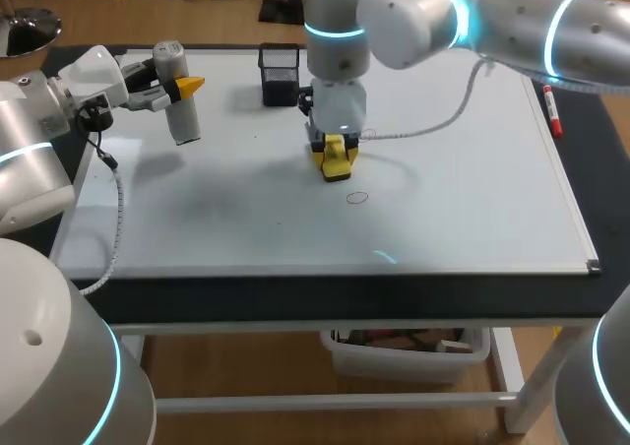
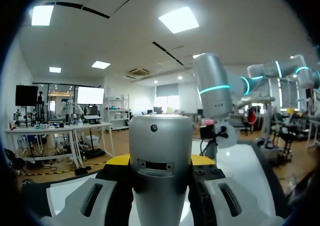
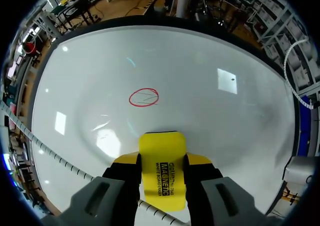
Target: Pick up the inspection probe, press it on each red-marked spot on the whiteboard one by one, put down the probe, pick up the eraser, and wipe off all the red marks.
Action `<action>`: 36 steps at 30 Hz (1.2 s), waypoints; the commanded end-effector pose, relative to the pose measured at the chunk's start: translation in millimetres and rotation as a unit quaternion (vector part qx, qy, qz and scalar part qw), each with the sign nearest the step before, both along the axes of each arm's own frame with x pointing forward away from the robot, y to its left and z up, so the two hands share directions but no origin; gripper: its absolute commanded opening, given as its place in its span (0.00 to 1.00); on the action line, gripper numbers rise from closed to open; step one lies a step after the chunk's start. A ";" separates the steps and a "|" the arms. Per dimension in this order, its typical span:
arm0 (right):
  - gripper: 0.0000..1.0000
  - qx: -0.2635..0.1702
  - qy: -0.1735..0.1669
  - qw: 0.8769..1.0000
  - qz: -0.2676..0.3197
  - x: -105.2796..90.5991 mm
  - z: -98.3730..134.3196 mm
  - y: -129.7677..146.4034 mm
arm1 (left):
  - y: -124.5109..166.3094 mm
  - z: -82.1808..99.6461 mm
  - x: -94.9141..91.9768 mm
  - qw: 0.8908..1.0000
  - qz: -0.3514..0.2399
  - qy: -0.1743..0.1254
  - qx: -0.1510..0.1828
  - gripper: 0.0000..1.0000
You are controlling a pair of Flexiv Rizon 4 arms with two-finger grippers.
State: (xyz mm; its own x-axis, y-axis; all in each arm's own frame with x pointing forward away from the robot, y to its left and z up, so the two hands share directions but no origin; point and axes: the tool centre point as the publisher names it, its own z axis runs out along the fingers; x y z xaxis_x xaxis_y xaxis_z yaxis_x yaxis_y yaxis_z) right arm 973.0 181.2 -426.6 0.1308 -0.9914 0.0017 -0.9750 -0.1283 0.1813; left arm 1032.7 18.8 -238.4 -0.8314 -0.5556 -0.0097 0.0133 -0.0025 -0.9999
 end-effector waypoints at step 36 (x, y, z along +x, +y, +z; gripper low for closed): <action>0.00 0.005 -0.067 0.975 -0.213 62.7 75.0 -214.3 | -0.6 -0.6 -0.1 1.000 0.001 -0.002 -0.001 0.00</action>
State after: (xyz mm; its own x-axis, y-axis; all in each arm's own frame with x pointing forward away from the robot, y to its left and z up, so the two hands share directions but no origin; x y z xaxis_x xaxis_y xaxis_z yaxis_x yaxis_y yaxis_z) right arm 1048.0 9.1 -354.1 -0.2880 -0.9575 0.0123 -0.9561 0.2883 0.0529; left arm 1032.7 18.8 -238.5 -0.8314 -0.5555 -0.0097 0.0133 -0.0025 -0.9999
